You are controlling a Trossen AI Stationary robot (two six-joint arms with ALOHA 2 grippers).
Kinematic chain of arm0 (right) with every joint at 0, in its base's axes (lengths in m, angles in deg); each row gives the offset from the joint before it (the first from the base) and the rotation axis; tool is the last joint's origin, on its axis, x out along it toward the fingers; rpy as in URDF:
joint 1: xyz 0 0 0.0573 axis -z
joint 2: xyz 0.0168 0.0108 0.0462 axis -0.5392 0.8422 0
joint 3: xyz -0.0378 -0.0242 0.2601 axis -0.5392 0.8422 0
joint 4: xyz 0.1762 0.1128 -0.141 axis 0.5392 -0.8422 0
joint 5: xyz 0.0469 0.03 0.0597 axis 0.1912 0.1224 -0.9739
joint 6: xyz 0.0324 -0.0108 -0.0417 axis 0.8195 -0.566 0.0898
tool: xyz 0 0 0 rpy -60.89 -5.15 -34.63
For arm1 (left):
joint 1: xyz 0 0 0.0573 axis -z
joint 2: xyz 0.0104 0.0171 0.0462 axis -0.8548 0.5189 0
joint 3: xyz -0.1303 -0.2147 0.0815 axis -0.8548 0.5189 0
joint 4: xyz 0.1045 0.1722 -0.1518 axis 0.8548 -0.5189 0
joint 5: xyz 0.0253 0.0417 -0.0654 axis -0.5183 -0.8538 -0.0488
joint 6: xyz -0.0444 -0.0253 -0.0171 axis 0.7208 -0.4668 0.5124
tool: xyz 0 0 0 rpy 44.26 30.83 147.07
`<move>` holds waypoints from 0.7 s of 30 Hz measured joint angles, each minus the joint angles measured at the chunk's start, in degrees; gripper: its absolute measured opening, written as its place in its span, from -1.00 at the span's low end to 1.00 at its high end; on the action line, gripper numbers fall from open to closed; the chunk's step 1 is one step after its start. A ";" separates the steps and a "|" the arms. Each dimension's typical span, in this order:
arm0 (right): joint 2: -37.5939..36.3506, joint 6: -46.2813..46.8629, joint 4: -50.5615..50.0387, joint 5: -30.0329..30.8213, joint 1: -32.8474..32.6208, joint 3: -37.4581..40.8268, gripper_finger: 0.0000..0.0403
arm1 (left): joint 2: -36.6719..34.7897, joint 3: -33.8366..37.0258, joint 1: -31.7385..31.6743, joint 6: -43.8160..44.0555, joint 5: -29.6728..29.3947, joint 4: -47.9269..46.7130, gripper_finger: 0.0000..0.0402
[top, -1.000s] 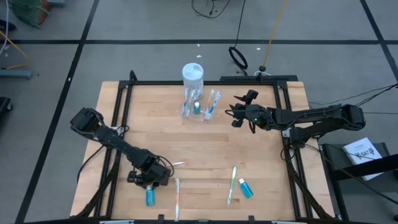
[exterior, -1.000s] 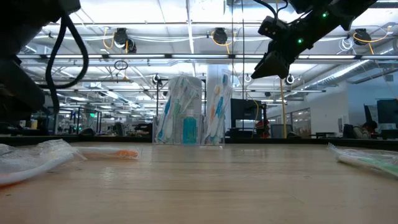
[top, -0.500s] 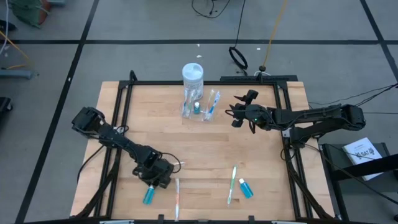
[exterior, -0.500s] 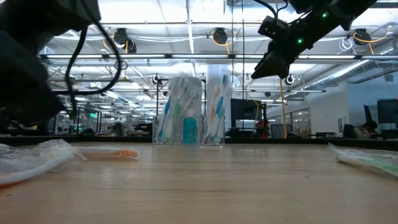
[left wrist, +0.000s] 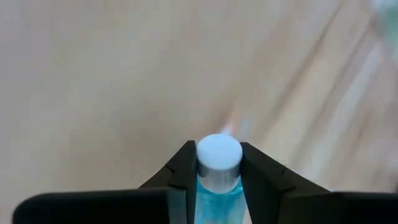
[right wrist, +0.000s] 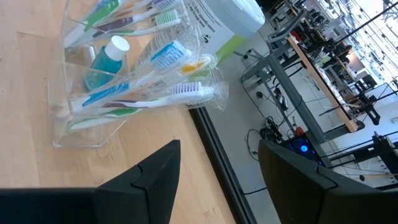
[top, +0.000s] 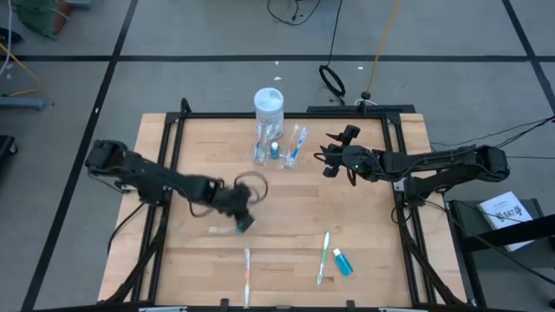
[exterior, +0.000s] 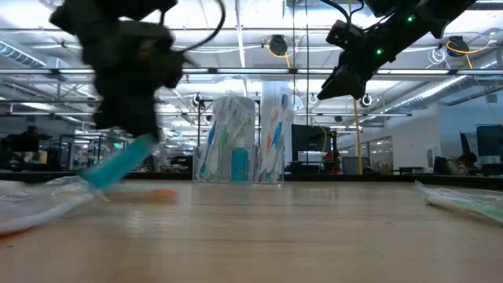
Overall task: Pick & Place toothbrushing station
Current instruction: Put the blue mouthwash bottle into the transparent organizer
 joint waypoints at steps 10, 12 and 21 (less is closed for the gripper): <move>-0.02 -0.30 2.21 -0.01 0.04 0.00 0.03 | -4.55 -0.02 -17.37 -38.15 -9.96 24.43 -0.48; -0.02 -0.44 3.37 -0.01 0.07 0.00 0.03 | -3.56 -0.07 -20.36 -41.29 -10.82 29.54 -0.48; -0.02 -1.51 3.48 -0.01 0.07 0.00 0.03 | 2.54 -0.07 -25.86 -45.49 -16.25 39.93 -0.47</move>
